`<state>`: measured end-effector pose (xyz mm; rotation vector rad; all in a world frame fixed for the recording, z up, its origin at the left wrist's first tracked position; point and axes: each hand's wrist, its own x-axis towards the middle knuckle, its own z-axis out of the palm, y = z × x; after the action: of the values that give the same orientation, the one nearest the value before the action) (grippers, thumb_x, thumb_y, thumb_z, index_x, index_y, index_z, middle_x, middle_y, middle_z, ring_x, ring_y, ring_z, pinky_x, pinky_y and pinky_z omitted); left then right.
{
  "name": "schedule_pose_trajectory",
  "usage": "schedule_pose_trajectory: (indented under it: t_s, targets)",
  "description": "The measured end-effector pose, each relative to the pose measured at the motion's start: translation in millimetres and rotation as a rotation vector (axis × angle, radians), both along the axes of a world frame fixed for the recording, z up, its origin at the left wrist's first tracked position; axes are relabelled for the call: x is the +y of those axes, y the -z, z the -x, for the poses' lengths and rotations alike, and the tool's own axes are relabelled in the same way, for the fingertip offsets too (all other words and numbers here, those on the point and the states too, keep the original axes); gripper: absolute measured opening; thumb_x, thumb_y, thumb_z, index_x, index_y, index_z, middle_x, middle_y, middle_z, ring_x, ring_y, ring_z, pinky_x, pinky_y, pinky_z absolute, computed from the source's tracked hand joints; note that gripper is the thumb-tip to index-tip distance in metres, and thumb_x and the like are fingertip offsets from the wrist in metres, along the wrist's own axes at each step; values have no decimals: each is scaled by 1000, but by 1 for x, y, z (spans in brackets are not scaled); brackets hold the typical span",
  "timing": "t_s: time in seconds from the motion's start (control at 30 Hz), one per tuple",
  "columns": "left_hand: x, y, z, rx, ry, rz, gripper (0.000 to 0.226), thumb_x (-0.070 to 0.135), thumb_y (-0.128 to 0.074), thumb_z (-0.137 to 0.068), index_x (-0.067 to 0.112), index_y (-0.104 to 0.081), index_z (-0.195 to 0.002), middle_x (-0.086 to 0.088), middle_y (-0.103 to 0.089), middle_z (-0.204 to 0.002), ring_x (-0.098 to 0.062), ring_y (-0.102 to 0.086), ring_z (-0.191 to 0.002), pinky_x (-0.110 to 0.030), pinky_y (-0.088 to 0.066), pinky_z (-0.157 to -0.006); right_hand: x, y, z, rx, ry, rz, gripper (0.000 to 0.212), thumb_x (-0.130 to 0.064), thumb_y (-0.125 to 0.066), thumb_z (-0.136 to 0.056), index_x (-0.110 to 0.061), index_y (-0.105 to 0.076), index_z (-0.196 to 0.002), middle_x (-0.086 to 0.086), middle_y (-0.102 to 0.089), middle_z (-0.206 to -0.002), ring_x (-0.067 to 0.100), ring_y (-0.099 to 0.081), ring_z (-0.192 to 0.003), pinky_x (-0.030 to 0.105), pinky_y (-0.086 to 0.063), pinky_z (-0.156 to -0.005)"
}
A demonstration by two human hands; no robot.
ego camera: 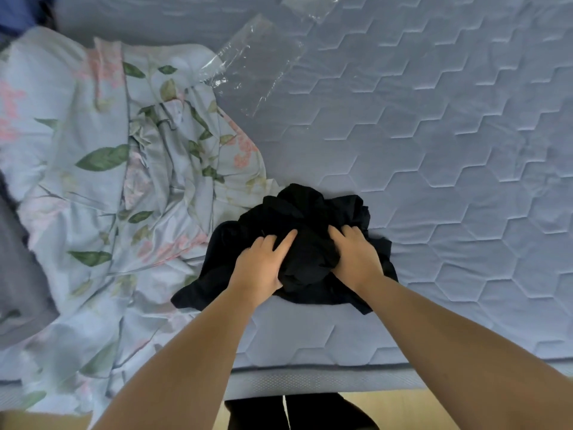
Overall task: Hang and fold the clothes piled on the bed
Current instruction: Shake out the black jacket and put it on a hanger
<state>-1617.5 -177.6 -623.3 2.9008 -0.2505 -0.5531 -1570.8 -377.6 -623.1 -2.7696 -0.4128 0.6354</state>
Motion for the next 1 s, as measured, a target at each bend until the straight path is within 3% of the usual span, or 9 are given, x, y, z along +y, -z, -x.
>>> schedule_pose_trajectory:
  t_s: [0.13, 0.27, 0.43, 0.53, 0.67, 0.77, 0.9, 1.0]
  targets:
    - [-11, -29, 10, 119, -101, 24, 80, 19, -62, -84, 27, -19, -151, -1, -52, -103, -17, -53, -89, -24, -39, -60, 1, -18, 6, 16, 98, -31, 36, -11, -60, -80, -13, -54, -115, 9, -55, -96, 27, -51, -91, 32, -41, -62]
    - [-22, -71, 20, 109, -195, 167, 58, 19, -59, -86, 28, -37, -139, 1, -56, -94, -19, -58, -79, -26, -43, -60, -1, -52, 24, 100, 306, -99, 13, -13, -53, -85, -15, -52, -98, 1, -56, -82, 23, -54, -77, 29, -38, -61]
    - [-16, -118, 36, 115, -237, 327, 42, 26, -57, -86, 30, -46, -126, 1, -64, -94, -23, -62, -87, -40, -52, -76, 8, -104, 53, 139, 428, -130, 6, -14, -46, -88, -18, -47, -91, -10, -45, -67, 17, -47, -66, 24, -30, -52]
    - [-16, -152, 53, 126, -234, 374, 36, 28, -53, -91, 29, -49, -127, 1, -66, -97, -22, -62, -89, -37, -50, -81, 11, -134, 76, 125, 505, -187, 10, -9, -46, -86, -16, -50, -93, -4, -52, -71, 21, -51, -70, 27, -34, -56]
    - [-33, -188, 69, 181, -185, 415, 43, 31, -54, -90, 30, -46, -132, 0, -66, -105, -24, -61, -96, -35, -49, -84, -1, -173, 106, 121, 604, -252, 17, -7, -49, -85, -12, -51, -101, 2, -54, -80, 20, -44, -72, 27, -34, -64]
    - [-63, -203, 73, 192, -121, 434, 46, 31, -55, -89, 22, -47, -132, -4, -65, -106, -25, -60, -98, -31, -45, -81, -30, -195, 124, 91, 680, -283, 17, -8, -48, -84, -14, -50, -100, 2, -53, -79, 24, -48, -74, 29, -35, -65]
    - [-138, -221, 78, 224, -50, 478, 52, 30, -53, -85, 14, -48, -134, -8, -65, -103, -27, -62, -91, -38, -50, -81, -102, -220, 146, 68, 779, -278, 17, -10, -47, -85, -14, -50, -101, -2, -49, -74, 23, -46, -72, 29, -36, -64]
    - [-210, -231, 82, 269, 29, 509, 68, 51, -40, -77, 14, -48, -134, -9, -66, -104, -29, -62, -93, -40, -51, -83, -174, -233, 161, 45, 812, -255, 19, -9, -48, -83, -13, -50, -102, 1, -53, -77, 25, -49, -72, 29, -36, -63]
